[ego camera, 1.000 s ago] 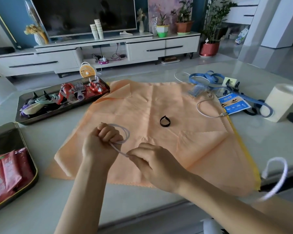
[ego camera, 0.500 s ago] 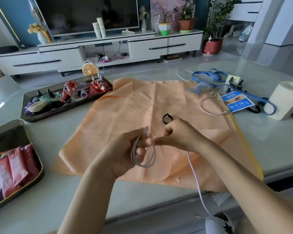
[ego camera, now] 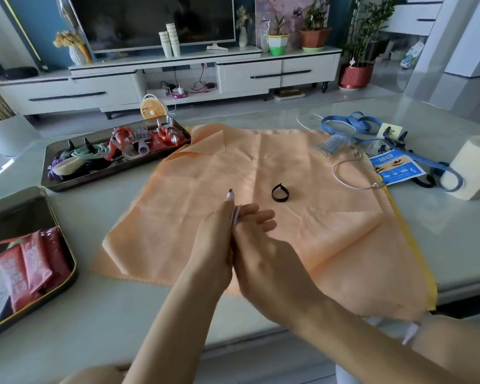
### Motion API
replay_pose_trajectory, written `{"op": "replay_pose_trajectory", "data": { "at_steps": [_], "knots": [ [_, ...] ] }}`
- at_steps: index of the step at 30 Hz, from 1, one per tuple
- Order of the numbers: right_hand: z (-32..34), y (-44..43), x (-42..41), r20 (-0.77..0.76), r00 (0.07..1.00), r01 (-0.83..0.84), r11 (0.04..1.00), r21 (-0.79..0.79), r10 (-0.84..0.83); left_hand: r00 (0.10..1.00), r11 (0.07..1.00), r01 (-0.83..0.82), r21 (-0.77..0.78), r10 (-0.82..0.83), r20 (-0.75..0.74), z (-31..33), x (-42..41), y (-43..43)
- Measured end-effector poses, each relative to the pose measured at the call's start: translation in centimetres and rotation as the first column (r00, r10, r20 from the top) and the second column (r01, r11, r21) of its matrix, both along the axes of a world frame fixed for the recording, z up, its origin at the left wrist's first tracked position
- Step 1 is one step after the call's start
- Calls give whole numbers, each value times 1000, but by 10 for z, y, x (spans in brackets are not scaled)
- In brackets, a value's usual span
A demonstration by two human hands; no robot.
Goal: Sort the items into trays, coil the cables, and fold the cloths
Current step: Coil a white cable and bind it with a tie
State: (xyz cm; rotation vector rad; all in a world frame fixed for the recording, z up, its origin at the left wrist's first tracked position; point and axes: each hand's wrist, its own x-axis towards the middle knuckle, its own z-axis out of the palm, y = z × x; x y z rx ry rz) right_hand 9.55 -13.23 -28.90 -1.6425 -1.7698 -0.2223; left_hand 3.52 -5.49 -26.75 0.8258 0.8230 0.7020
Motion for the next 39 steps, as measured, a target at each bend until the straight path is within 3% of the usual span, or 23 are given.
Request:
{"op": "replay_pose_trajectory", "data": {
  "at_steps": [1,2,4,6,7,8,10,11,12,14,18,21,22,23,26,30,33,37,39],
  "knots": [
    [-4,0,-2,95,995,-43,996,72,36,991,995,-27,-100,40,130,2,-3,2],
    [-5,-1,-2,69,993,-104,987,123,96,966,982,-59,-178,100,237,3,-8,8],
    [-1,0,2,-206,964,-115,961,250,169,919,959,-49,-280,153,365,6,-18,16],
    [4,4,8,-518,854,107,957,270,51,903,952,85,-294,51,427,6,-22,18],
    [7,7,14,-644,765,164,972,169,-17,890,944,177,-280,-32,454,5,-22,15],
    [9,11,21,-777,627,109,994,20,-53,876,933,252,-259,-106,471,5,-19,10],
    [11,16,31,-969,233,-175,976,-126,-83,853,919,333,-213,-198,482,4,-13,2],
    [10,17,33,-990,116,-239,965,-111,-86,852,917,346,-199,-219,476,4,-10,1],
    [9,17,35,-990,124,-231,968,-94,-66,860,919,345,-193,-227,457,4,-8,0],
    [3,17,30,-959,280,-93,993,-68,-39,891,933,318,-166,-235,388,4,-6,0],
    [-6,21,22,-880,467,-10,995,95,89,941,962,255,-94,-225,254,4,-5,-2],
    [-10,21,30,-525,844,29,966,255,113,954,969,236,-68,-217,208,6,-6,-1],
    [-13,22,33,-396,915,42,959,282,76,956,971,231,-59,-215,199,6,-6,0],
    [-14,23,33,-368,928,54,959,278,55,958,973,226,-49,-212,194,6,-6,0],
    [-13,24,26,-552,833,102,975,197,25,963,976,217,-13,-212,168,7,-7,1],
    [-14,24,21,-682,724,208,976,68,-107,959,969,248,22,-248,139,5,-5,-2],
    [-9,26,18,-837,523,235,971,-38,-160,957,968,251,-2,-248,149,5,-3,-5],
    [-3,30,27,-976,106,225,961,-162,-189,971,977,208,-48,-201,131,4,-6,-2],
    [-3,31,30,-969,128,216,959,-181,-212,974,981,190,-51,-182,134,4,-8,0]
  ]
}}
